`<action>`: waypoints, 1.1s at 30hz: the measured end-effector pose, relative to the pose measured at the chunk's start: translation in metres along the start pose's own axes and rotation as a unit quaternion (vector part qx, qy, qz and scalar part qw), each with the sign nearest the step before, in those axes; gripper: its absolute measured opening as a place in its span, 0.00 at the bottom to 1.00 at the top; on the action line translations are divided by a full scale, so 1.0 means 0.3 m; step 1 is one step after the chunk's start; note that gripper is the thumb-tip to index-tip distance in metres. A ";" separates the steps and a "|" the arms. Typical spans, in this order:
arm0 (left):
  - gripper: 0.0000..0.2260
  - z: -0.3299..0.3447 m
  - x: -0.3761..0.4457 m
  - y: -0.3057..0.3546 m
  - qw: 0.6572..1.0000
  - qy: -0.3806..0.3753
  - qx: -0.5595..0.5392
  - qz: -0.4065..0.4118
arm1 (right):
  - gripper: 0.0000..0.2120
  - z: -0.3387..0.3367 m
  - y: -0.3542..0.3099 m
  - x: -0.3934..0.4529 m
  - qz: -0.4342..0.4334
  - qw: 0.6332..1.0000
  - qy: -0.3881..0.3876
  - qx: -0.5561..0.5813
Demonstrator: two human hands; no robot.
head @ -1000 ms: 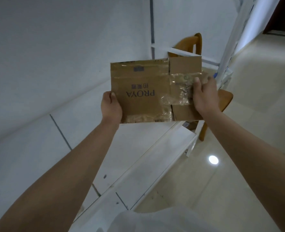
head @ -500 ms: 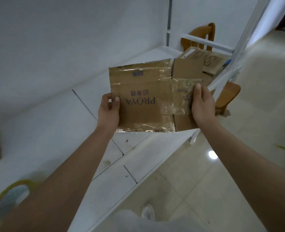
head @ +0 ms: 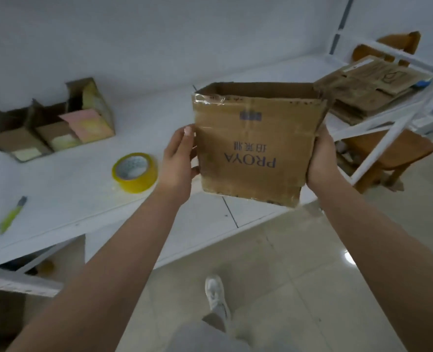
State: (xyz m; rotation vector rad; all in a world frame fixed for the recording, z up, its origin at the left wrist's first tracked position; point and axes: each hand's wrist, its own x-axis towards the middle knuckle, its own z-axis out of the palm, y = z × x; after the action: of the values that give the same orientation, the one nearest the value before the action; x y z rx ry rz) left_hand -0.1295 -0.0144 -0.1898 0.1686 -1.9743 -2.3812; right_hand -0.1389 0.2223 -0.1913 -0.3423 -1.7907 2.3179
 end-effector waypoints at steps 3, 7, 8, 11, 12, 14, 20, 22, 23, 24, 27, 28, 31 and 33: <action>0.16 -0.137 -0.039 0.075 0.998 0.047 -0.033 -0.018 | 0.30 0.144 -0.003 -0.069 0.021 0.997 -0.054 0.050; 0.18 -0.341 -0.036 0.129 0.994 0.074 -0.060 -0.055 | 0.32 0.331 0.033 -0.146 0.029 0.986 -0.154 0.056; 0.18 -0.390 -0.029 0.137 0.993 0.076 -0.068 -0.059 | 0.31 0.380 0.042 -0.157 0.028 0.983 -0.172 0.051; 0.19 -0.546 -0.003 0.170 0.991 0.065 -0.099 -0.067 | 0.28 0.543 0.065 -0.169 0.017 0.979 -0.198 0.038; 0.18 -0.608 0.008 0.185 0.991 0.057 -0.105 -0.063 | 0.26 0.607 0.074 -0.169 0.007 0.980 -0.198 0.030; 0.18 -0.748 0.028 0.222 0.991 0.048 -0.114 -0.051 | 0.21 0.750 0.103 -0.172 -0.014 0.979 -0.200 0.020; 0.23 -1.204 0.059 0.300 0.991 0.036 -0.130 -0.022 | 0.16 1.179 0.277 -0.262 -0.075 0.976 -0.203 -0.032; 0.24 -1.299 0.079 0.323 0.989 0.026 -0.140 -0.034 | 0.15 1.260 0.321 -0.289 -0.076 0.977 -0.194 -0.053; 0.24 -1.324 0.088 0.326 0.990 0.023 -0.135 -0.041 | 0.15 1.278 0.339 -0.292 -0.071 0.977 -0.188 -0.072; 0.24 -1.351 0.102 0.329 0.992 0.015 -0.118 -0.047 | 0.16 1.298 0.357 -0.292 -0.054 0.979 -0.181 -0.077; 0.27 -1.390 0.141 0.300 0.996 0.002 -0.044 -0.073 | 0.20 1.325 0.398 -0.279 0.061 0.984 -0.168 -0.016; 0.28 -1.395 0.151 0.279 0.996 -0.002 -0.029 -0.081 | 0.24 1.326 0.411 -0.275 0.094 0.983 -0.160 0.015; 0.28 -1.383 0.159 0.224 0.993 -0.020 -0.048 -0.110 | 0.31 1.317 0.445 -0.268 0.159 0.974 -0.145 0.076; 0.28 -1.371 0.161 0.198 0.992 -0.024 -0.048 -0.117 | 0.31 1.309 0.453 -0.274 0.178 0.971 -0.129 0.093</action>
State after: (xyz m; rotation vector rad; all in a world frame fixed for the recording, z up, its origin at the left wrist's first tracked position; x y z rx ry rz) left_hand -0.1336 -0.4322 -0.2090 0.3608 -1.9526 -2.6403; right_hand -0.1786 -0.1984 -0.2222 -0.3746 -1.7160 2.8740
